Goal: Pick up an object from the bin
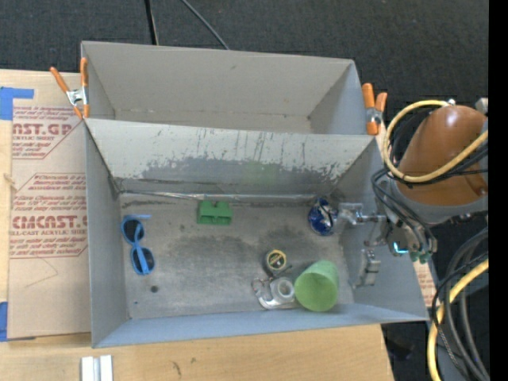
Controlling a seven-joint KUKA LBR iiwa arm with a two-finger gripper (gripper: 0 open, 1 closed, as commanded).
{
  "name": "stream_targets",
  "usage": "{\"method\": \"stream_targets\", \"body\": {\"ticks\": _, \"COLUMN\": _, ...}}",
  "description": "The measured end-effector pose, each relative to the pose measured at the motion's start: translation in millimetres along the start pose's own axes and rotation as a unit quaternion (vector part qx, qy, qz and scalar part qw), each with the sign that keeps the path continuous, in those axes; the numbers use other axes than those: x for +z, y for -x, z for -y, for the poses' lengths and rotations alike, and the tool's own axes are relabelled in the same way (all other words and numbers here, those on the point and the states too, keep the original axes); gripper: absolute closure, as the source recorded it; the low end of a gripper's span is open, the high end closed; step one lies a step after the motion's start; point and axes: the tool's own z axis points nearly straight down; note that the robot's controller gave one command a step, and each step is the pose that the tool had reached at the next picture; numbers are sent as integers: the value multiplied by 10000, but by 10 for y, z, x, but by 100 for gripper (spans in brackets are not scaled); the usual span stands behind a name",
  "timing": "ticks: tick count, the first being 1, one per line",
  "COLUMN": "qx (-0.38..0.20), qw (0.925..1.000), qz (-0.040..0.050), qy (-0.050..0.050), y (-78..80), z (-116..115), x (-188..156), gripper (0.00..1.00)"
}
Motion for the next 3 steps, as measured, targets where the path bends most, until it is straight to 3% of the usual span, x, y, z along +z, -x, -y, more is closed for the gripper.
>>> {"method": "stream_targets", "body": {"ticks": 1, "qx": -884, "qw": 9961, "qz": 71, "qy": -7, "y": -82, "z": -502, "x": 1009, "gripper": 0}}
{"method": "stream_targets", "body": {"ticks": 2, "qx": -876, "qw": 9961, "qz": 40, "qy": -10, "y": -97, "z": -490, "x": 994, "gripper": 100}}
{"method": "stream_targets", "body": {"ticks": 3, "qx": -1236, "qw": 9923, "qz": 83, "qy": -21, "y": 1, "z": -459, "x": -535, "gripper": 100}}
